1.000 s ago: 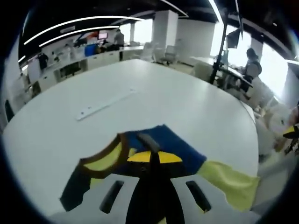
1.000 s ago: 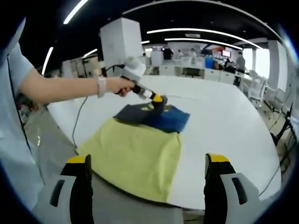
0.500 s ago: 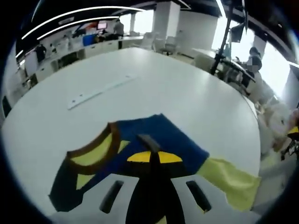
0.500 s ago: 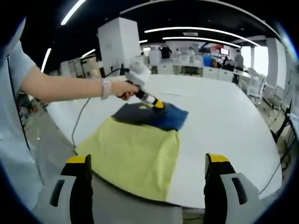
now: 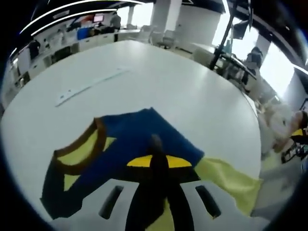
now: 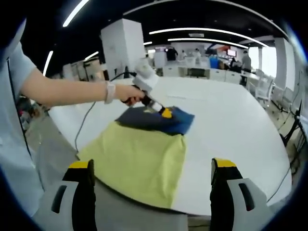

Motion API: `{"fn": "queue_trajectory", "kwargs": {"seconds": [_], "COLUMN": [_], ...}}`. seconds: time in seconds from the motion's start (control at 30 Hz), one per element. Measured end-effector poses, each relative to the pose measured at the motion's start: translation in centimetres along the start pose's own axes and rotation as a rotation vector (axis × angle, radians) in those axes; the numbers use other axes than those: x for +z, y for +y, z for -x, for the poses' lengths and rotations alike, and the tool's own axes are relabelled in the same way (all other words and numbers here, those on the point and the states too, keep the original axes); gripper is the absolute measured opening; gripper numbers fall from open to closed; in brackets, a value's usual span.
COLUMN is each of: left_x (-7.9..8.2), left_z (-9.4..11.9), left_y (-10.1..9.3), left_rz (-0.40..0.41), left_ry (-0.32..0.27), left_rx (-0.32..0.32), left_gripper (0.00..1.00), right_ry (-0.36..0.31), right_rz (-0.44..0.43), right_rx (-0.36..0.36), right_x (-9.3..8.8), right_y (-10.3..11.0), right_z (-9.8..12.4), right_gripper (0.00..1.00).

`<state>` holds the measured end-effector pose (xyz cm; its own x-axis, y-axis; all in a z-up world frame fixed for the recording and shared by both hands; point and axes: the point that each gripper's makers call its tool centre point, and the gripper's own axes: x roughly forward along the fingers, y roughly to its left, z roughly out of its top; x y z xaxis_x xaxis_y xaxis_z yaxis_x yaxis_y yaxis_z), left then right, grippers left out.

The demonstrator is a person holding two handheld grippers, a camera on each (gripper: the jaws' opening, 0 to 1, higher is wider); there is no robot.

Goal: Fold the garment on the visible template until the final outline fits inside the template.

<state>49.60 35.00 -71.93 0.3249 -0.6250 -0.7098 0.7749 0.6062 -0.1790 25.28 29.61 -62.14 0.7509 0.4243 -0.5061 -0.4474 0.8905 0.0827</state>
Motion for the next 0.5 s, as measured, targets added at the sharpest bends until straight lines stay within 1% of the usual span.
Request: {"fn": "queue_trajectory", "kwargs": {"seconds": [0.07, 0.1, 0.17, 0.27, 0.33, 0.43, 0.5], "left_x": [0.2, 0.7, 1.0, 0.3, 0.0, -0.7, -1.3], "left_z": [0.0, 0.2, 0.6, 1.0, 1.3, 1.3, 1.1], "left_y": [0.0, 0.8, 1.8, 2.4, 3.2, 3.7, 4.1], "left_rz": [-0.011, -0.025, -0.016, 0.004, 0.004, 0.017, 0.014], "left_ry": [-0.008, -0.038, -0.061, -0.028, -0.028, -0.015, -0.004], "left_rx": [0.008, 0.049, 0.09, 0.075, 0.098, 0.101, 0.112], "left_gripper": [0.07, 0.07, 0.08, 0.09, 0.1, 0.1, 0.11], "right_ry": [-0.001, -0.001, -0.004, -0.002, 0.004, 0.005, 0.001], "right_rz": [0.0, 0.0, -0.002, -0.004, -0.003, -0.002, 0.001], "right_rx": [-0.002, -0.003, -0.003, -0.001, 0.001, 0.011, 0.017], "right_x": [0.0, 0.0, 0.0, -0.2, -0.4, -0.3, 0.0], "right_y": [-0.1, -0.1, 0.0, 0.0, 0.1, 0.3, 0.5], "right_z": [0.1, 0.1, 0.2, 0.2, 0.1, -0.1, -0.1], "right_gripper": [1.0, 1.0, 1.0, 1.0, 1.0, 0.99, 0.97]}}
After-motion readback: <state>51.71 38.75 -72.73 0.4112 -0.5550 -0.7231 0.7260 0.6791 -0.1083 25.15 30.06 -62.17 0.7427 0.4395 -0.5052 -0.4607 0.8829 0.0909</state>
